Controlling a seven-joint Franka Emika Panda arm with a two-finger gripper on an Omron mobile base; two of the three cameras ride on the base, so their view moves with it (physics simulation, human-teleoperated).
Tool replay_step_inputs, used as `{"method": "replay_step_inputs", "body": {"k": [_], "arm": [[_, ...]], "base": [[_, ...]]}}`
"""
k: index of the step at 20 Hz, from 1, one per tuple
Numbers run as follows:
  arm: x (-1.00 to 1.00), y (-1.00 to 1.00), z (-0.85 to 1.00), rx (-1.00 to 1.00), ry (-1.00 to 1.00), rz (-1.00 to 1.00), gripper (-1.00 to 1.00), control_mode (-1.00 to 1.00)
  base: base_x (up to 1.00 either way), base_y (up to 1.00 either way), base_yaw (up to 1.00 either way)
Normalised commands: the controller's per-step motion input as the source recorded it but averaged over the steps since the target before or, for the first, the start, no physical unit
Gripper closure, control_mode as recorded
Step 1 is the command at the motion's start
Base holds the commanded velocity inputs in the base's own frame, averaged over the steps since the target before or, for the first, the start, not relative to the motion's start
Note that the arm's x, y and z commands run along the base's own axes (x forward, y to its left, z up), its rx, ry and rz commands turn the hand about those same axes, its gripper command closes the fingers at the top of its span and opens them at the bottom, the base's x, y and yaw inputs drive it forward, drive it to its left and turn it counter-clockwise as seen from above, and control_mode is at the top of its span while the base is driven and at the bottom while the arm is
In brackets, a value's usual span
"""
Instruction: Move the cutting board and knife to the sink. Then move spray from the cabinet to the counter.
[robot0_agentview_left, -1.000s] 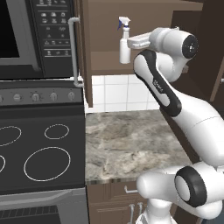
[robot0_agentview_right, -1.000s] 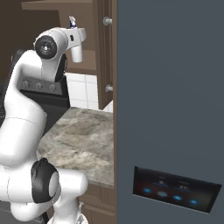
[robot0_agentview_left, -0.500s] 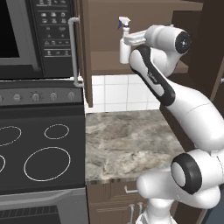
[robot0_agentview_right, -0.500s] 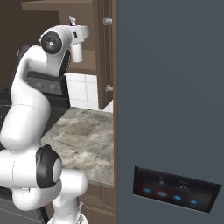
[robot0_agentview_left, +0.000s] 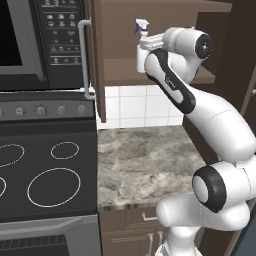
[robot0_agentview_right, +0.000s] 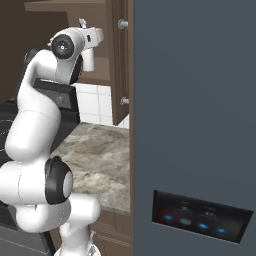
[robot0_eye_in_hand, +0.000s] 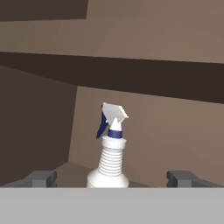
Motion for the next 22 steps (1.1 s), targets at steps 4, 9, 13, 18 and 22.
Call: {"method": "replay_step_inputs", "body": {"k": [4, 9, 13, 18, 22], "arm": [[0.20, 0.00, 0.00, 0.00, 0.00, 0.00, -1.00, -1.00], [0.20, 0.06, 0.00, 0.00, 0.00, 0.00, -1.00, -1.00], [0.24, 0.14, 0.00, 0.00, 0.00, 0.00, -1.00, -1.00], [0.27, 0.08, 0.00, 0.00, 0.00, 0.00, -1.00, -1.00], [0.19, 0.00, 0.00, 0.00, 0.00, 0.00, -1.00, -1.00]], "base": [[0.00, 0.00, 0.00], [0.00, 0.00, 0.00], [0.00, 0.00, 0.00], [0.00, 0.00, 0.00], [0.00, 0.00, 0.00]]}}
